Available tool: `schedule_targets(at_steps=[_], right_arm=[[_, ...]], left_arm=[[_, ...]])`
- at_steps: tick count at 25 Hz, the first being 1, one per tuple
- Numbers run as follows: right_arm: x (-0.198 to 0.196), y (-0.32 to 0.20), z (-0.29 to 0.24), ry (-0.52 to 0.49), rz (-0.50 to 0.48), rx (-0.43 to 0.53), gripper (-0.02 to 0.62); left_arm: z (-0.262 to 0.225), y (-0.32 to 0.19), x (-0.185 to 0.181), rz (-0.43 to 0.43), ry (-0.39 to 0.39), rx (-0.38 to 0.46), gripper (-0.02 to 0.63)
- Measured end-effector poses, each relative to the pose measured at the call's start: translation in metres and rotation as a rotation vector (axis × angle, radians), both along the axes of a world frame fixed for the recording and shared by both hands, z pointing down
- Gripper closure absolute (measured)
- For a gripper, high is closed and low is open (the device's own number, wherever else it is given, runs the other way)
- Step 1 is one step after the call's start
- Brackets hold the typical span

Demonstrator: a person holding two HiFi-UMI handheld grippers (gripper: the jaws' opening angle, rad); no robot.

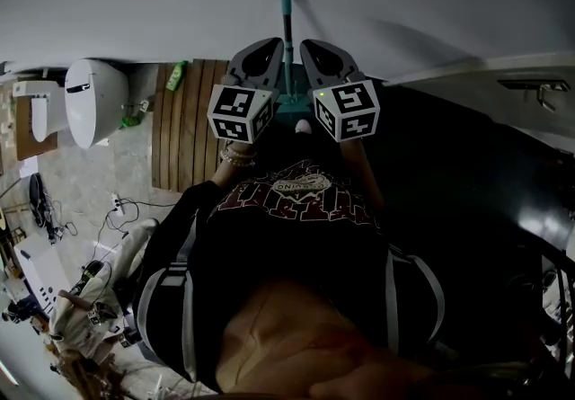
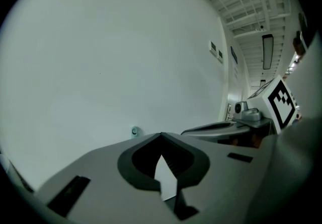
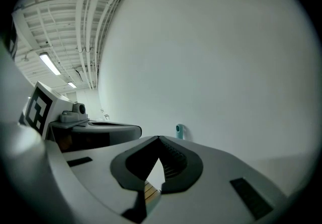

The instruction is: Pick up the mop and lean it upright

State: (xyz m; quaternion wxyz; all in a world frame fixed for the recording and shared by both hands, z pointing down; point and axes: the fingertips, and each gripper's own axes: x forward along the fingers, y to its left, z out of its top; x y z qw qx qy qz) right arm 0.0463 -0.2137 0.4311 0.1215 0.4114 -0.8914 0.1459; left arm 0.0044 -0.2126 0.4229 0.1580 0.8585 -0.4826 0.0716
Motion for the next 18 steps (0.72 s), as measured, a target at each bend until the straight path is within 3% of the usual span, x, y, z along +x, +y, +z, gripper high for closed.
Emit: schedule_targets(at_steps=[18], right_arm=[[0.0017, 0.0102, -0.0012, -0.002, -0.030, -0.008, 0.577]], left_arm=[[-0.0036, 0.0102, 0.0027, -0.017, 0.011, -0.002, 0.566]])
